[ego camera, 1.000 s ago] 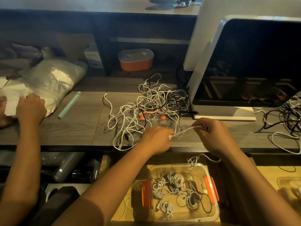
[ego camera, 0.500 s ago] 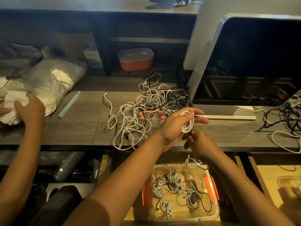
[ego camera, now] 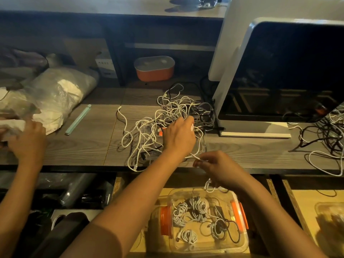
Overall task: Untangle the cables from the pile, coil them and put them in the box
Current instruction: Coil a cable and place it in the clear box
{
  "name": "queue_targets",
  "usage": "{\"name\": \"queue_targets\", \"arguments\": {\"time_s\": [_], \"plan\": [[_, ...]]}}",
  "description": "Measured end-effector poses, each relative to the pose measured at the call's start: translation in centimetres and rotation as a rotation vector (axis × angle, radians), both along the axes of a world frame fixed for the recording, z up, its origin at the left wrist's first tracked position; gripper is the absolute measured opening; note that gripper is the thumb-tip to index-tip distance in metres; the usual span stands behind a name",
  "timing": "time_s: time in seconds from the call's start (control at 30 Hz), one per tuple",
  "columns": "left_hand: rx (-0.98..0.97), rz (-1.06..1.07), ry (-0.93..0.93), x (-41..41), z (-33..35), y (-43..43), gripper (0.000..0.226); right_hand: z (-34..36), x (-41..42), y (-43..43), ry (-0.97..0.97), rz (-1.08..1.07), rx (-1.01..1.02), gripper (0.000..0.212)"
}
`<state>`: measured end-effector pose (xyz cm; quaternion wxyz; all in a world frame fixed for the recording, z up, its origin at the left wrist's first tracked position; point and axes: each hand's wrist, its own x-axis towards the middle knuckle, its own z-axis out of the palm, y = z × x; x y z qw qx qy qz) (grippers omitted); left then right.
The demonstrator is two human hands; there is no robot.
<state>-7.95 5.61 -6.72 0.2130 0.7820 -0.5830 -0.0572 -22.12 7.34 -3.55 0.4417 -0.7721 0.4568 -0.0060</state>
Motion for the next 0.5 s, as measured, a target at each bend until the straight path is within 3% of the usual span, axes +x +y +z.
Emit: {"name": "queue_targets", "arguments": {"time_s": [0.1, 0.2, 0.3, 0.37, 0.5], "plan": [[0.198, -0.073, -0.044, 0.4, -1.0, -0.2, 0.038, 0.7, -0.7, -0.6, 0.037, 0.040, -0.074, 0.018], [0.395, -0.180, 0.212, 1.0, -1.8, 0.1, 0.055, 1.0, -1.6, -1.3, 0.067, 0.067, -0.092, 0.020], [0.409, -0.307, 0.403, 1.3, -2.2, 0.7, 0.052, 1.1, -2.7, -2.3, 0.052, -0.038, -0.233, 0.013], [0.429, -0.402, 0.356, 1.3, -2.4, 1.0, 0.042, 1.3, -3.3, -3.0, 0.011, -0.134, -0.275, 0.010], [0.441, -0.389, -0.022, 0.7, -3.2, 1.1, 0.048, 1.6, -3.9, -3.8, -0.061, -0.170, -0.312, 0.011]]}}
